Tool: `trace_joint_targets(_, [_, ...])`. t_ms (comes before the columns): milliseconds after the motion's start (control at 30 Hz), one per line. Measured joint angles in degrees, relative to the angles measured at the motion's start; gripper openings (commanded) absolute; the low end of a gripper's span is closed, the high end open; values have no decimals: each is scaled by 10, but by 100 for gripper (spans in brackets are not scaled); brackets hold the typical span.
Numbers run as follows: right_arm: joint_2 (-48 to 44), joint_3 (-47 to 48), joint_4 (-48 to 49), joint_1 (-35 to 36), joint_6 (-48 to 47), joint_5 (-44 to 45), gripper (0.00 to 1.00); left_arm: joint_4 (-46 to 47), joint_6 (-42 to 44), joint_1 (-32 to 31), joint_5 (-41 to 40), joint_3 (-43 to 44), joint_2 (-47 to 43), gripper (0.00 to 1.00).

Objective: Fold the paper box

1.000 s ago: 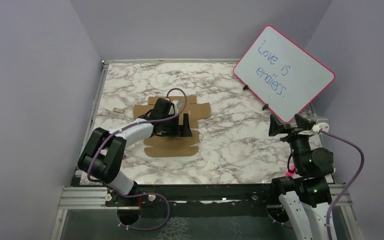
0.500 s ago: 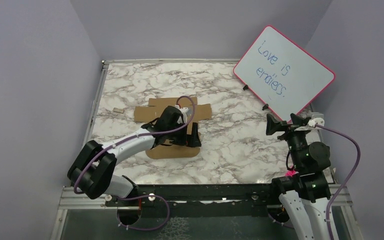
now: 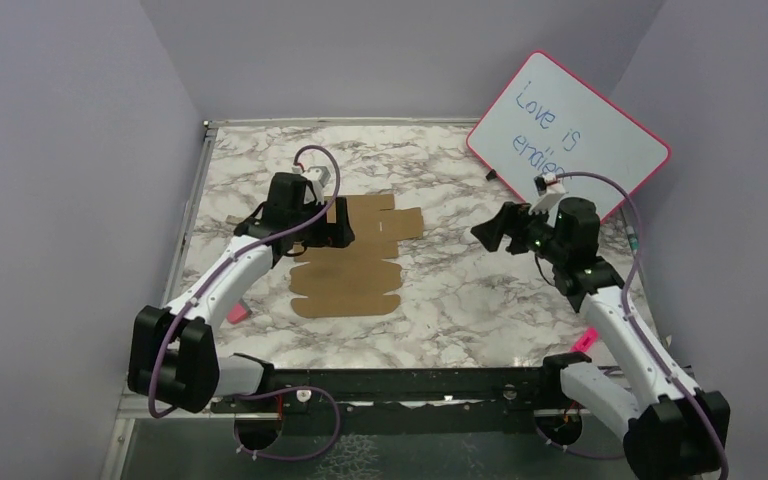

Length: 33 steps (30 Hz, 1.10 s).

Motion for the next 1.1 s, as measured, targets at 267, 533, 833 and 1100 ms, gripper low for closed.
trace_joint_targets(267, [194,-6,139,11,109,-58,74,-32,60,5,-64,-10,-55,99])
trace_joint_targets(533, [394,10,257,78,182,-54,61,-33,77,5,-90,-37,-81,99])
trace_joint_targets(833, [574,87,360,108,243,-59,50,-33,81,5,-93,-40,-93,99])
trace_joint_targets(1100, [646,110,450,112,283,-78,21,-31,82,5,-89,-43,-94,99])
